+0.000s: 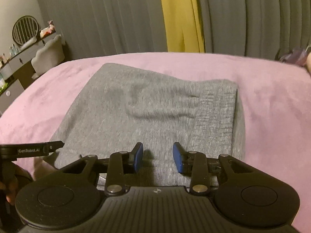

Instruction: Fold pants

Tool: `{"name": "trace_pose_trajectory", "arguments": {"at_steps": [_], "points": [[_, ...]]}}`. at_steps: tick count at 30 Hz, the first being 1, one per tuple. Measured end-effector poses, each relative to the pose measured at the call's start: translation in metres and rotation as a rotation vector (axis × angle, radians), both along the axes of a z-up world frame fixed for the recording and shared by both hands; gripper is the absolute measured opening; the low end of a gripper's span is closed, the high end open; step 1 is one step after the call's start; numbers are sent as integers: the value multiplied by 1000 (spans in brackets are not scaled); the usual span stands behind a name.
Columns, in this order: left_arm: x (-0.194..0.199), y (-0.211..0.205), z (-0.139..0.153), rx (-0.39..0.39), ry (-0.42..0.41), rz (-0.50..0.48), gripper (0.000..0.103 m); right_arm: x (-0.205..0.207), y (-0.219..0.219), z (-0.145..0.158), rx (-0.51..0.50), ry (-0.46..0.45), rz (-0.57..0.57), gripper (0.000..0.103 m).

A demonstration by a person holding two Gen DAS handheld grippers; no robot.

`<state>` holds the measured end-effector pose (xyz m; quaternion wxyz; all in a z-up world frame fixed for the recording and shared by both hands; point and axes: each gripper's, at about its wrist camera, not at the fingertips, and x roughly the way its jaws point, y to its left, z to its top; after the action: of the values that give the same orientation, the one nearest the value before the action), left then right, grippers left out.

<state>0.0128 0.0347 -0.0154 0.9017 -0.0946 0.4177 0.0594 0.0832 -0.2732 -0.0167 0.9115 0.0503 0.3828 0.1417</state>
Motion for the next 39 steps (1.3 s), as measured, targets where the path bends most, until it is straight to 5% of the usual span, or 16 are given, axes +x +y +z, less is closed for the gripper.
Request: {"name": "trace_pose_trajectory", "arguments": {"at_steps": [12, 23, 39], "points": [[1, 8, -5, -62, 12, 42, 97, -17, -9, 2, 82, -2, -7, 36], [-2, 5, -5, -43, -1, 49, 100, -25, -42, 9, 211, 8, -52, 36], [2, 6, -8, -50, -8, 61, 101, -22, -71, -4, 377, -33, -140, 48]]}}
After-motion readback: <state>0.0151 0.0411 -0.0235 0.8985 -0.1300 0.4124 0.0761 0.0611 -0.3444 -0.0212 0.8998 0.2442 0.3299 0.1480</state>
